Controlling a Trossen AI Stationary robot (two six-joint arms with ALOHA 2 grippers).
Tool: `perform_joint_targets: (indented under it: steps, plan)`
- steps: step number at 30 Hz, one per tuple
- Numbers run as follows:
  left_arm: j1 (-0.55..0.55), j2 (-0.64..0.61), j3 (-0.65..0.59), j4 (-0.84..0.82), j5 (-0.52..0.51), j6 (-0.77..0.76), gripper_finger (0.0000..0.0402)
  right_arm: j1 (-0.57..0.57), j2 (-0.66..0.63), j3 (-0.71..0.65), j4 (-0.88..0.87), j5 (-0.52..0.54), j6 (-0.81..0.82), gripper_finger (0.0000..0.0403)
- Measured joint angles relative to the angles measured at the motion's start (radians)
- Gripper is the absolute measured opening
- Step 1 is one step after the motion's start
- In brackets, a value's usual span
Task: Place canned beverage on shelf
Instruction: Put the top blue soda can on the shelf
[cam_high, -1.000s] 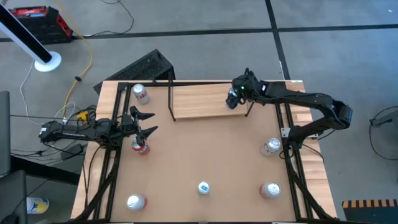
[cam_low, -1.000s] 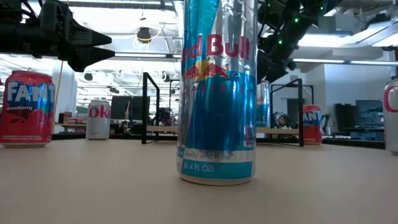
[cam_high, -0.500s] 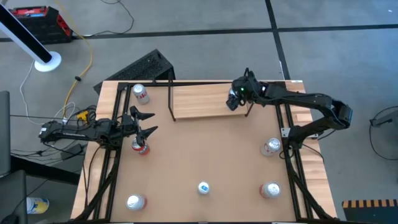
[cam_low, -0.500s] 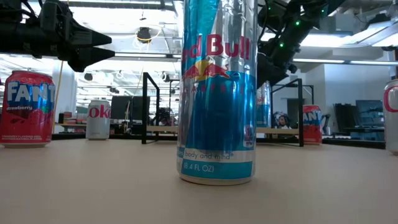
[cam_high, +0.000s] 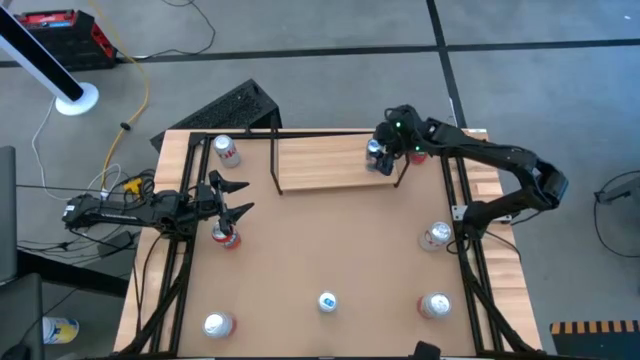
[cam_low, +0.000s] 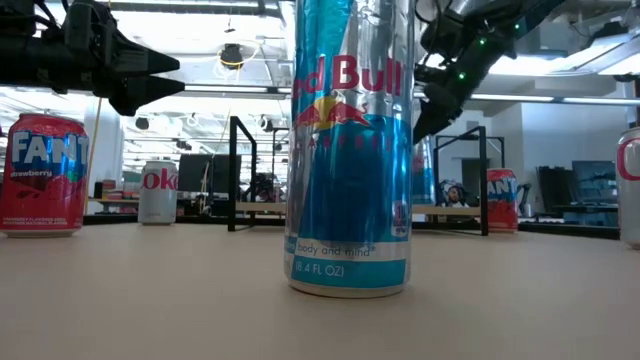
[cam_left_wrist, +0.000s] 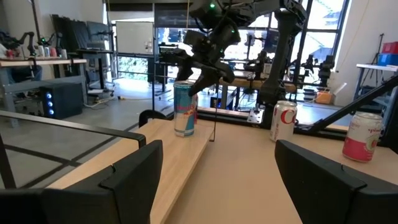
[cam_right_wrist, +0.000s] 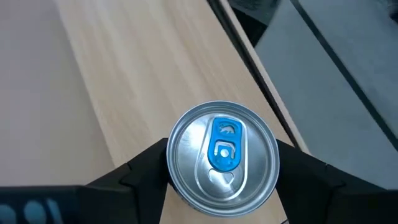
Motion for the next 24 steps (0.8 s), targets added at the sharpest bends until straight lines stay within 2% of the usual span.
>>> perform_joint_targets:
  steps: [7,12,15,24]
  plan:
    - [0.0,0.0,0.0,0.0,0.0,0.0,0.0295,-0.113,0.0,0.001,0.0,-0.084,-0.12,0.0267]
    - [0.0,0.0,0.0,0.0,0.0,0.0,0.0295,-0.17,0.002,0.001,-0.009,-0.237,-0.199,0.0267]
    - [0.0,0.0,0.0,0.0,0.0,0.0,0.0295,-0.175,0.002,0.0,-0.005,-0.245,-0.223,0.0271]
    - [0.0,0.0,0.0,0.0,0.0,0.0,0.0295,-0.158,0.001,0.001,-0.008,-0.242,-0.21,0.032]
